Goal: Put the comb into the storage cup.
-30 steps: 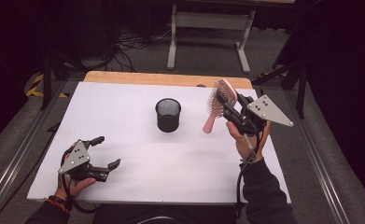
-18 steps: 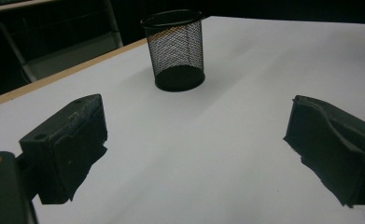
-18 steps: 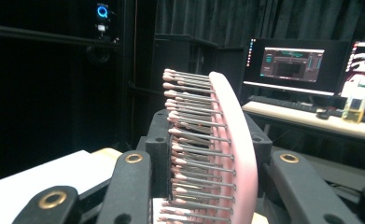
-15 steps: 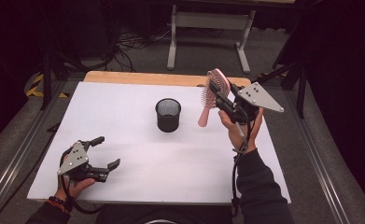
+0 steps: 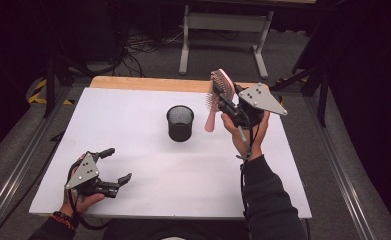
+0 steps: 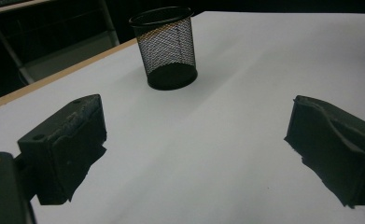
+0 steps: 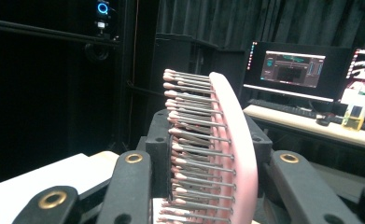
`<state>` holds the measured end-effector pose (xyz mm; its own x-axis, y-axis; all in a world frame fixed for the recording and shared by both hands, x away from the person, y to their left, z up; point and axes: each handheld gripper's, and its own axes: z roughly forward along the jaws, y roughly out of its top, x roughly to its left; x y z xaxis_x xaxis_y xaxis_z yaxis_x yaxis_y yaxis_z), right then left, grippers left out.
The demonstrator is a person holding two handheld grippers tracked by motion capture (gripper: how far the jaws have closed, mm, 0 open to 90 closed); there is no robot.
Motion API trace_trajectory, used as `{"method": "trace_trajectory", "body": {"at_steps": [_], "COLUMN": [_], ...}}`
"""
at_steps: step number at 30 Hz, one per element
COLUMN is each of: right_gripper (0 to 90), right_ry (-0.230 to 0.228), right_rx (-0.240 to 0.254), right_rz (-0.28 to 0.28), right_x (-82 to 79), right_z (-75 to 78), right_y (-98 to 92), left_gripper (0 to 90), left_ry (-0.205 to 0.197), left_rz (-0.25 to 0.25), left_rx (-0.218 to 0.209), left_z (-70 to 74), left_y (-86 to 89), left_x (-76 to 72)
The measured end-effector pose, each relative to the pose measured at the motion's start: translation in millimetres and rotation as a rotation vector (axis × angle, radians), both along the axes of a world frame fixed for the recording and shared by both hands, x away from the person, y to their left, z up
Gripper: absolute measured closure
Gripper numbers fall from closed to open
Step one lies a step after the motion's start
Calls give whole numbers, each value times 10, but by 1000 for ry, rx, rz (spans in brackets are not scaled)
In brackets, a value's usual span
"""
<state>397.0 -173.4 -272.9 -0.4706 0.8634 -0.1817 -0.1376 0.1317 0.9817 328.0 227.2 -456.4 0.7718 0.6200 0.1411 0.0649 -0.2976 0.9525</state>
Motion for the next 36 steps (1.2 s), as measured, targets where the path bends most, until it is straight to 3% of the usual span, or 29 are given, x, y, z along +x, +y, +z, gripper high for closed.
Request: {"method": "trace_trajectory", "body": {"at_steps": [10, 13, 25, 36], "right_gripper": [641, 640, 641, 641], "right_ry": [-2, -3, 14, 12], "right_rx": [4, -1, 15, 24], "right_rz": [11, 6, 13, 22], "right_x": [42, 52, 176, 268], "right_z": [113, 125, 150, 156], "right_y": [112, 142, 362, 491], "left_gripper": [55, 56, 54, 48], "left_ry": [-5, -11, 9, 14], "left_rz": [9, 21, 3, 19], "left_rx": [0, -26, 8, -7], "left_z": [6, 4, -20, -12], "left_y": [16, 30, -15, 21], "left_x": [-8, -4, -3, -6]}}
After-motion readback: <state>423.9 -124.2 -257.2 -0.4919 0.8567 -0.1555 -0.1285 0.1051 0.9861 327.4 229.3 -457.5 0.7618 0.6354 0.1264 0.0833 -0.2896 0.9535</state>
